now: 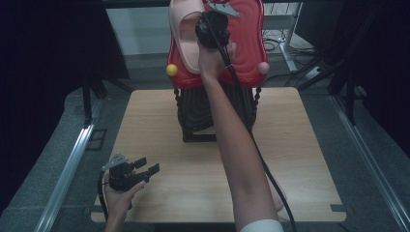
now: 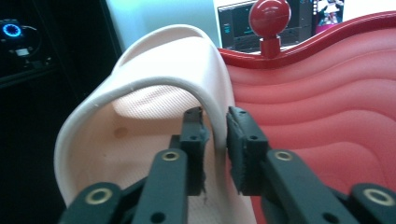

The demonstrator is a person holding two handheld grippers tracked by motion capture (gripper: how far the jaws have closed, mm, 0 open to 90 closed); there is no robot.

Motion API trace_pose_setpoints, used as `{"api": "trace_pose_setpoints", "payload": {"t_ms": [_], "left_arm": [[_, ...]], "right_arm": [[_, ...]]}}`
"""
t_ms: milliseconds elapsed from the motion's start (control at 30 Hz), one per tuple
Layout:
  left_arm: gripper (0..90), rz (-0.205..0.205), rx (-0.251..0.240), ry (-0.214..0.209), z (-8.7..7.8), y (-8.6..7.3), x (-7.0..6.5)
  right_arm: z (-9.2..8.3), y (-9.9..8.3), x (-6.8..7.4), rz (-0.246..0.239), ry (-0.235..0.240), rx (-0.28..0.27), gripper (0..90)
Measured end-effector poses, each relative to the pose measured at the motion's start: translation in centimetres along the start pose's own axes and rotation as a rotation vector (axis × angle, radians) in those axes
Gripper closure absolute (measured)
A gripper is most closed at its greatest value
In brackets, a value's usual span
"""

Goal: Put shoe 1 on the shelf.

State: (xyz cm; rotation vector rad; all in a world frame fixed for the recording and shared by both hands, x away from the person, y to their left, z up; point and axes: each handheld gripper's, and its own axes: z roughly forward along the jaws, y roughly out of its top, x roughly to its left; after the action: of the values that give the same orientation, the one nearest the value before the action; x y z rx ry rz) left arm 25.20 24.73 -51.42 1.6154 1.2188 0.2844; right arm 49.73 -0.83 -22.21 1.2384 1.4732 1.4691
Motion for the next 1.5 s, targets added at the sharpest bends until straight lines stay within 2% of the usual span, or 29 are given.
{"api": "trace_pose_setpoints", "payload": {"t_ms": [100, 133, 233, 267, 300, 367, 400, 600, 733, 1000, 1167, 1333, 1500], "left_arm": [[28.7, 0.002, -0.002, -0.003, 0.0, 0.0, -0.1], [28.7, 0.000, -0.001, -0.002, 0.0, 0.0, -0.1], [28.7, -0.002, 0.001, -0.003, 0.1, 0.0, -0.2], [28.7, -0.002, 0.001, -0.004, 0.1, 0.0, -0.2], [28.7, -0.001, 0.001, -0.005, 0.1, 0.0, -0.3], [28.7, 0.001, 0.002, -0.004, 0.2, 0.0, -0.3], [28.7, 0.001, 0.003, -0.005, 0.2, 0.0, -0.4], [28.4, 0.006, 0.011, -0.002, 0.5, 0.0, -0.5], [28.3, 0.014, 0.014, -0.001, 0.6, 0.0, -0.7], [28.2, 0.022, 0.021, -0.003, 0.7, 0.0, -0.9], [28.2, 0.029, 0.031, -0.004, 1.0, 0.0, -1.1], [28.1, 0.027, 0.029, -0.003, 1.2, -0.2, -1.2], [28.1, 0.024, 0.032, -0.006, 1.3, -0.3, -1.0]], "right_arm": [[-0.4, 0.1, -0.1, -0.001, 0.019, 0.003, 66.0], [-0.8, 0.2, -0.3, 0.012, 0.053, 0.006, 64.1], [-1.3, 0.2, -0.6, 0.014, 0.077, 0.007, 63.0], [-1.7, 0.2, -0.9, 0.018, 0.114, 0.015, 62.3], [-1.7, 0.2, -0.9, 0.018, 0.114, 0.015, 62.3], [-2.4, 0.1, -1.3, 0.015, 0.164, 0.018, 61.4], [-2.4, 0.1, -1.3, 0.015, 0.164, 0.018, 61.4], [-4.2, -0.4, -1.7, -0.018, 0.254, 0.048, 60.8], [-5.6, -1.1, -2.3, -0.023, 0.319, 0.063, 60.8], [-9.1, -2.8, -3.5, -0.113, 0.387, 0.092, 59.3], [-10.8, -4.2, -4.5, -0.121, 0.446, 0.112, 58.9], [-12.7, -5.9, -5.4, -0.146, 0.483, 0.129, 58.7], [-14.7, -7.8, -6.8, -0.164, 0.497, 0.147, 58.7]]}}
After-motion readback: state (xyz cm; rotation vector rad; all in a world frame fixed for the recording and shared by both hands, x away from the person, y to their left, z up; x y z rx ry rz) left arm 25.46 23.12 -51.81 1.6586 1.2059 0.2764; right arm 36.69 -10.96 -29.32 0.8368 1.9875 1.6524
